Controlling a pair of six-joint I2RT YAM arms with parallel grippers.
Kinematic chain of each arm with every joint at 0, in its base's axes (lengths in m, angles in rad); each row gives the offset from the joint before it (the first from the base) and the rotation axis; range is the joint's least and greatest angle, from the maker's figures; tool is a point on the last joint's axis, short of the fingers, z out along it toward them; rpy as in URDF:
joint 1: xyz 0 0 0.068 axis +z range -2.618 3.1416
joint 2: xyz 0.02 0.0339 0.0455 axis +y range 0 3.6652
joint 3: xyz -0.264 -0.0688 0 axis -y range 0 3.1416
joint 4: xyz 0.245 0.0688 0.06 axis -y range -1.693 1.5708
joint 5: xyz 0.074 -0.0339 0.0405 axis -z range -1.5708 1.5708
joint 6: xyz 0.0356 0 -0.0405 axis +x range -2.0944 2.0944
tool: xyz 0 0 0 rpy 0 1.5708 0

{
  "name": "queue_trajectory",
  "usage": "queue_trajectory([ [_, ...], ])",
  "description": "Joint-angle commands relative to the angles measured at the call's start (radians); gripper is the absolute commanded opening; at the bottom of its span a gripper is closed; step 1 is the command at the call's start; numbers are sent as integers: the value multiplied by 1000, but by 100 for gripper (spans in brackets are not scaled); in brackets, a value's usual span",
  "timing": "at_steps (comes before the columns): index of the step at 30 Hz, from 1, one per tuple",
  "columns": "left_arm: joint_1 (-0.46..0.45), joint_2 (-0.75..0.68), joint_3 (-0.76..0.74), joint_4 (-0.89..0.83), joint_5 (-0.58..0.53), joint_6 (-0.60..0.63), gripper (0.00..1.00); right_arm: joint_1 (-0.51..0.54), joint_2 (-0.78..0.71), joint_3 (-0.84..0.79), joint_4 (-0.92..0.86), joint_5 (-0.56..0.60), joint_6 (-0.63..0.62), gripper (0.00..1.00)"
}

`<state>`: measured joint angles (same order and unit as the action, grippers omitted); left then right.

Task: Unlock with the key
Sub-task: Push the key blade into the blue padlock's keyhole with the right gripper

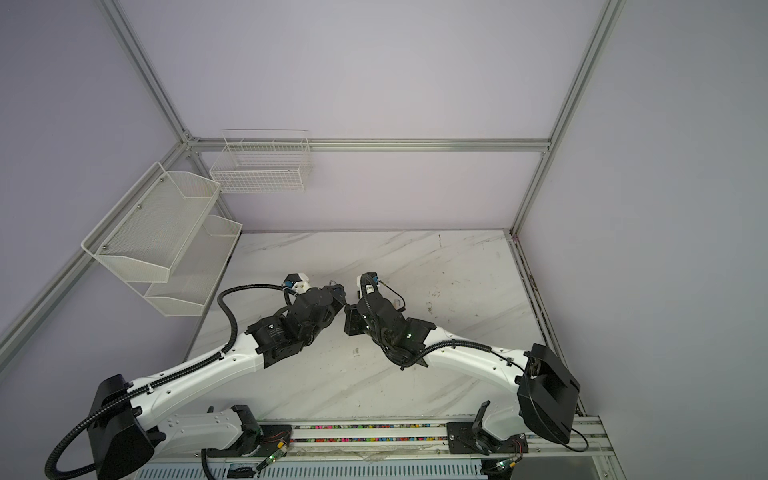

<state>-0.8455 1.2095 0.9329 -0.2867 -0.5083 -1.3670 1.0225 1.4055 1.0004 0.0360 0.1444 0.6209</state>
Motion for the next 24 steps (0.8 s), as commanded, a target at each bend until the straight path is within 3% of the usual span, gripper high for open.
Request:
queue_trajectory([
  [1,-76,-47,72,-89,210,45,0,-6,-93,71,179,80,-38,0],
  [6,-80,-94,29,-51,199,5,0,21,-53,49,200,138,-92,0],
  [9,-73,-110,6,-57,160,-14,0,8,-61,32,276,-31,-26,0],
  [11,-67,-128,-5,-46,147,-19,0,8,-67,38,290,-61,21,0],
  [15,-67,-149,-2,-33,121,-40,0,30,-38,77,123,154,-2,0],
  [17,-69,-145,7,-26,136,-60,0,30,-37,60,147,181,-19,0],
  [20,-90,-120,23,38,192,-54,0,30,25,88,174,110,-32,0],
  [24,-110,-71,79,-44,146,23,0,27,65,151,233,-144,-7,0],
])
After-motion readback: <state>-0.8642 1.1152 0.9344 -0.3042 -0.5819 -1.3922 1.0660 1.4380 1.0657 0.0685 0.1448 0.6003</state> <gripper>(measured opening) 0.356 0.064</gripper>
